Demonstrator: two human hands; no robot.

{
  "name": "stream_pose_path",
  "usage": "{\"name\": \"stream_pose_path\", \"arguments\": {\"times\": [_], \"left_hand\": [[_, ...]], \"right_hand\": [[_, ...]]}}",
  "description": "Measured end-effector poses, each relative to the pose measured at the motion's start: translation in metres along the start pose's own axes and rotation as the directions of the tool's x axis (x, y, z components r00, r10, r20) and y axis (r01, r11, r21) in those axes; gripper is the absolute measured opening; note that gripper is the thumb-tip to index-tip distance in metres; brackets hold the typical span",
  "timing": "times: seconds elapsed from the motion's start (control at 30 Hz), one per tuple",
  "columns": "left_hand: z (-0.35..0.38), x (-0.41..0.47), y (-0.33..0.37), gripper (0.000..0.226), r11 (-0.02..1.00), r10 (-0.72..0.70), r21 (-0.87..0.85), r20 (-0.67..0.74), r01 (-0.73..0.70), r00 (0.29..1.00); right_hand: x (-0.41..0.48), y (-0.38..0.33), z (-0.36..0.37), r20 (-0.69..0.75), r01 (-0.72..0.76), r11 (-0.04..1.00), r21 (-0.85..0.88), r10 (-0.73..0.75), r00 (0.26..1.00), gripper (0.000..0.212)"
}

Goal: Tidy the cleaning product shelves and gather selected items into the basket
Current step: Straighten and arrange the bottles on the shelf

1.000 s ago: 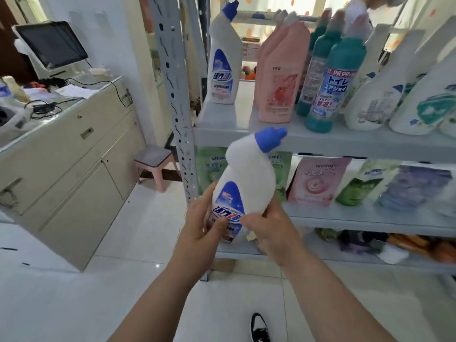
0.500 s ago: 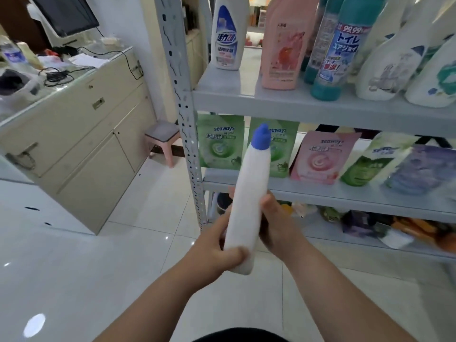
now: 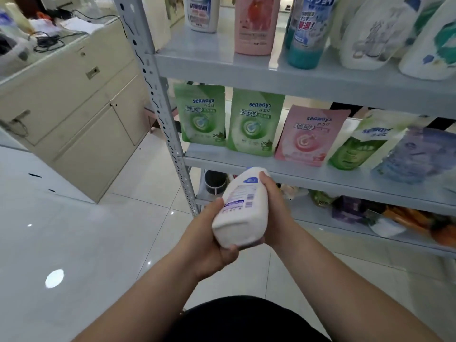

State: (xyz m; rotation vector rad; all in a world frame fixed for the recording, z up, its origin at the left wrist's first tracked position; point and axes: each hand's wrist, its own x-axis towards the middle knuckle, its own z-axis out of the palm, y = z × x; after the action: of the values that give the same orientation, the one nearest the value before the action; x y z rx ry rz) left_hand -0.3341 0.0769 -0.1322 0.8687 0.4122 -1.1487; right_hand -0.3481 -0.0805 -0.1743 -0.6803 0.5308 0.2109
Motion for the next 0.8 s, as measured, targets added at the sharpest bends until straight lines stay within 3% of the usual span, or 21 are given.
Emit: {"name": "stream_pose_path", "arguments": {"times": [0.07, 0.17, 0.3, 0.37, 0.43, 0.5, 0.57, 0.63, 0.73, 0.8], "left_hand": [[0.006, 0.004, -0.006, 0.041, 0.994, -0.053, -0.091, 0.078, 0.061, 0.995], [0.01, 0.012, -0.014, 0.039, 0.994, -0.043, -0.09, 0.119, 0.054, 0.992], [0.003, 0.023, -0.024, 0.042, 0.998, 0.042, 0.051, -0.014, -0.042, 0.999], [-0.002, 0.023, -0.028, 0.037, 0.959, 0.195, 0.221, -0.06, -0.177, 0.979], [-0.005, 0.021, -0.028, 0.05, 0.854, 0.347, 0.418, -0.011, -0.311, 0.938], [-0.008, 0.019, -0.022, 0.061, 0.68, 0.455, 0.617, 0.07, -0.397, 0.888], [-0.01, 0.019, -0.017, 0.058, 0.474, 0.544, 0.752, 0.158, -0.458, 0.824], [-0.015, 0.019, -0.013, 0.057, 0.355, 0.618, 0.818, 0.158, -0.453, 0.77], [-0.026, 0.02, -0.01, 0.062, 0.25, 0.705, 0.845, 0.175, -0.472, 0.687], [-0.033, 0.022, -0.007, 0.061, 0.281, 0.724, 0.834, 0.14, -0.475, 0.675]], "right_hand": [[-0.002, 0.002, -0.009, 0.059, -0.008, 1.0, 0.028, 0.006, 0.998, 0.081], [-0.002, -0.001, -0.018, 0.061, -0.018, 1.0, 0.023, 0.016, 0.998, 0.083], [0.0, -0.011, -0.023, -0.039, 0.005, 1.0, -0.007, -0.006, 0.999, 0.082], [0.001, -0.019, -0.017, -0.094, 0.091, 0.994, -0.053, -0.096, 0.991, 0.086], [0.004, -0.026, -0.012, -0.101, 0.27, 0.948, -0.166, -0.289, 0.952, 0.095], [0.003, -0.03, -0.007, -0.012, 0.411, 0.873, -0.263, -0.429, 0.903, 0.097], [0.0, -0.032, -0.006, 0.137, 0.485, 0.815, -0.317, -0.467, 0.874, 0.088], [-0.007, -0.033, -0.005, 0.273, 0.531, 0.77, -0.353, -0.458, 0.846, 0.075], [-0.016, -0.03, 0.002, 0.353, 0.564, 0.706, -0.428, -0.444, 0.823, 0.085], [-0.018, -0.024, 0.009, 0.362, 0.588, 0.656, -0.473, -0.464, 0.809, 0.088]]}}
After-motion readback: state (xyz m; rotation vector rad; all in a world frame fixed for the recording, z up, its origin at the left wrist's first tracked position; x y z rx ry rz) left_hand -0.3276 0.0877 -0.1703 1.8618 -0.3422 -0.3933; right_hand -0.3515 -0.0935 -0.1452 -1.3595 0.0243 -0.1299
